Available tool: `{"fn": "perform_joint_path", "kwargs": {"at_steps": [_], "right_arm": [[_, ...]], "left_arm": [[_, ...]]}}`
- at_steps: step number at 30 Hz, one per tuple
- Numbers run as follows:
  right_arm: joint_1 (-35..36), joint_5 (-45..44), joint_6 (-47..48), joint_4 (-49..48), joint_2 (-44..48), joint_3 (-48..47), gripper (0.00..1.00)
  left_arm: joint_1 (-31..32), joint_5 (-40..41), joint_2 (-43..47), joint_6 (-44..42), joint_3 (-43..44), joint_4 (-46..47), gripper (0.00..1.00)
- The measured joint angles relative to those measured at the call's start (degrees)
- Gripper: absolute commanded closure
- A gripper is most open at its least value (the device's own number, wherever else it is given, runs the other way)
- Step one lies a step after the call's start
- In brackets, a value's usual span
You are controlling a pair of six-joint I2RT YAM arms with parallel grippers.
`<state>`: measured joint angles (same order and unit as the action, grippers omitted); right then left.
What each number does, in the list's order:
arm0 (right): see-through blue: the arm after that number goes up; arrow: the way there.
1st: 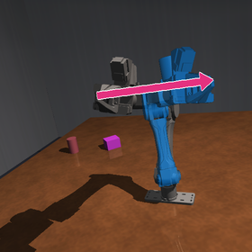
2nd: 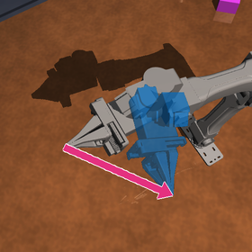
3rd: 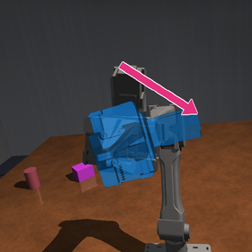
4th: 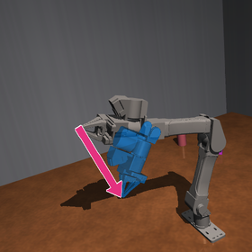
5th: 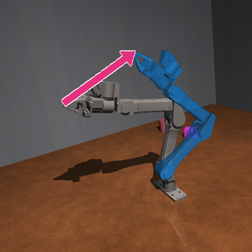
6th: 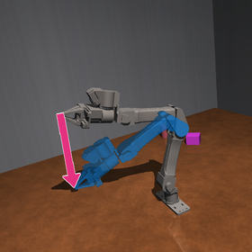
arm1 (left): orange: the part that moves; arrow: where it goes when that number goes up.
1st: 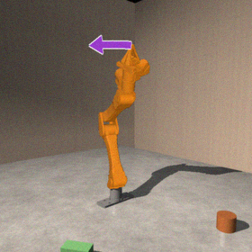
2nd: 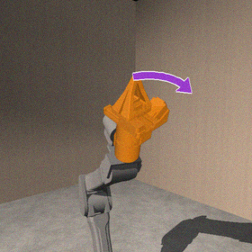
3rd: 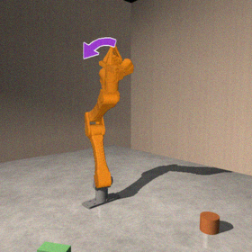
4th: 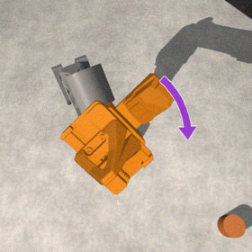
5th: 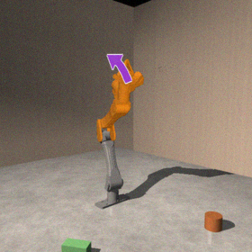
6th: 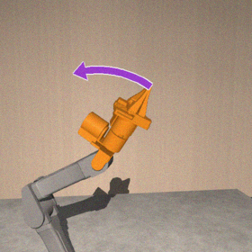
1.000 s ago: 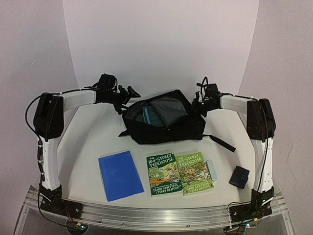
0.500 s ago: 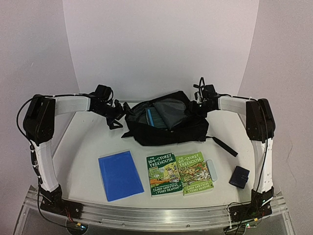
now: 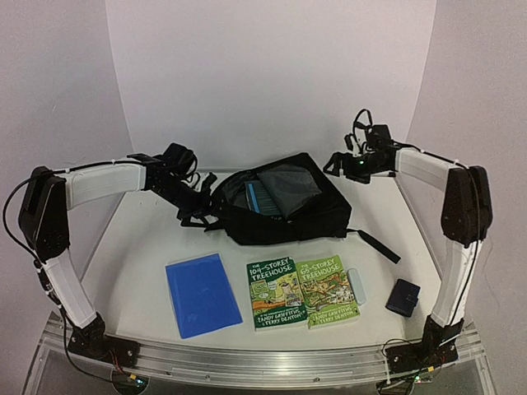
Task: Pack the student bag
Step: Place the book in the student bag, then move the book to the center of the board.
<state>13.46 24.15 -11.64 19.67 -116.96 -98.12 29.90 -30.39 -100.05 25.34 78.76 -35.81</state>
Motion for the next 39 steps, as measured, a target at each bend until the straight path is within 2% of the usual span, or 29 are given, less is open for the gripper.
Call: {"fn": "perform_joint_path", "kwargs": {"at_steps": [6, 12, 18, 23, 26, 29, 33, 39], "right_arm": [[-0.86, 4.64, 12.88, 7.01, 14.28, 9.11, 0.02], [-0.63, 6.17, 31.25, 16.08, 22.81, 23.06, 0.02], [0.35, 5.93, 49.09, 23.64, 30.71, 39.14, 0.02], [4.92, 4.66, 60.01, 25.85, 42.53, 49.07, 0.02], [10.04, 3.00, 63.31, 25.22, 48.99, 54.04, 0.02], [15.68, 1.04, 63.98, 23.58, 51.64, 57.38, 0.02], [23.18, -2.56, 61.73, 19.50, 49.26, 59.04, 0.02], [29.70, -8.09, 58.13, 12.26, 45.68, 60.12, 0.02]], "left_arm": [[9.27, 1.49, -0.85, -7.20, 0.06, -4.78, 0.00], [17.57, 4.62, -8.58, -10.97, 3.21, -7.29, 0.00], [18.77, 5.68, -10.84, -8.40, 3.34, -5.55, 0.00], [18.35, 7.33, -10.64, -3.31, 2.69, -1.15, 0.00], [18.37, 8.14, -10.35, -0.51, 1.64, 1.06, 0.00], [18.38, 8.65, -10.14, 1.35, 0.95, 2.13, 0.00], [18.38, 8.93, -10.07, 2.42, 0.94, 3.30, 0.00], [18.38, 9.01, -10.05, 4.89, 0.96, 5.70, 0.00]]}}
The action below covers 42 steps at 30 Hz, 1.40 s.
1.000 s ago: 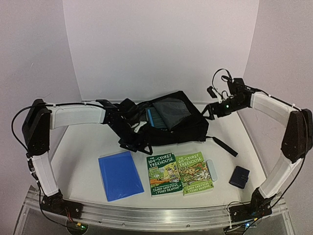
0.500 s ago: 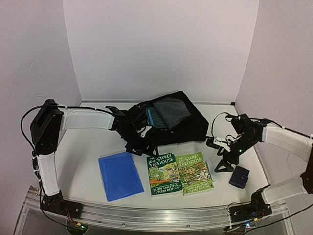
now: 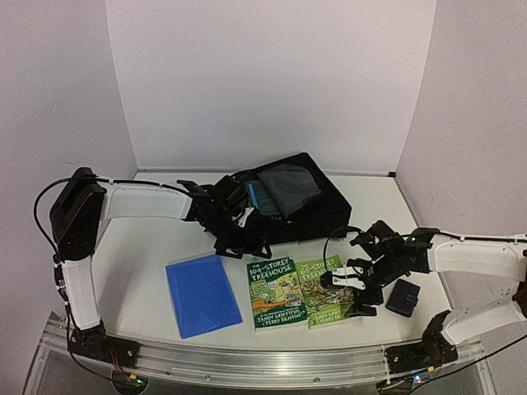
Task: Pack the student bag
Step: Move the book to the center of the board.
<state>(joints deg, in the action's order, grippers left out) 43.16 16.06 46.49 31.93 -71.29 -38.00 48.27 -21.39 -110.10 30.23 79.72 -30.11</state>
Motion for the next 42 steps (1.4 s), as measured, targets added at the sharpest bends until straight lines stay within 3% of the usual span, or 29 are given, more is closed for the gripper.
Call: {"fn": "perform_joint_path", "kwargs": {"at_steps": [8, 16, 24, 27, 30, 35, 42], "right_arm": [[3.07, -7.76, 0.52, -8.02, -2.84, 5.54, 0.02], [3.26, -14.47, 1.28, -15.54, -7.53, 4.05, 0.12], [0.76, -17.42, 0.84, -19.13, -8.22, 1.84, 0.13], [-2.92, -15.03, -0.36, -17.31, -8.22, -0.03, 0.09], [-8.17, -11.01, -1.55, -13.03, -8.41, -3.63, 0.06], [-15.84, -1.50, -4.13, -2.77, -10.52, -13.85, 0.05], [-18.35, 10.53, -11.54, 6.31, -18.07, -24.35, 0.07]], "left_arm": [[0.00, -0.01, 0.00, 3.20, 0.04, 3.62, 0.02], [-0.02, -1.22, -0.23, 2.81, 0.85, 3.05, 0.08], [-0.02, -6.20, -11.68, -1.96, 17.75, -1.04, 0.16], [-0.07, -7.57, -17.24, -3.40, 25.09, -1.82, 0.17], [-0.20, -8.55, -19.59, -3.27, 26.92, -1.82, 0.17], [-0.39, -8.51, -18.83, -0.58, 22.82, 0.54, 0.18], [-0.40, -7.53, -17.75, 5.94, 13.89, 6.18, 0.20]]}}
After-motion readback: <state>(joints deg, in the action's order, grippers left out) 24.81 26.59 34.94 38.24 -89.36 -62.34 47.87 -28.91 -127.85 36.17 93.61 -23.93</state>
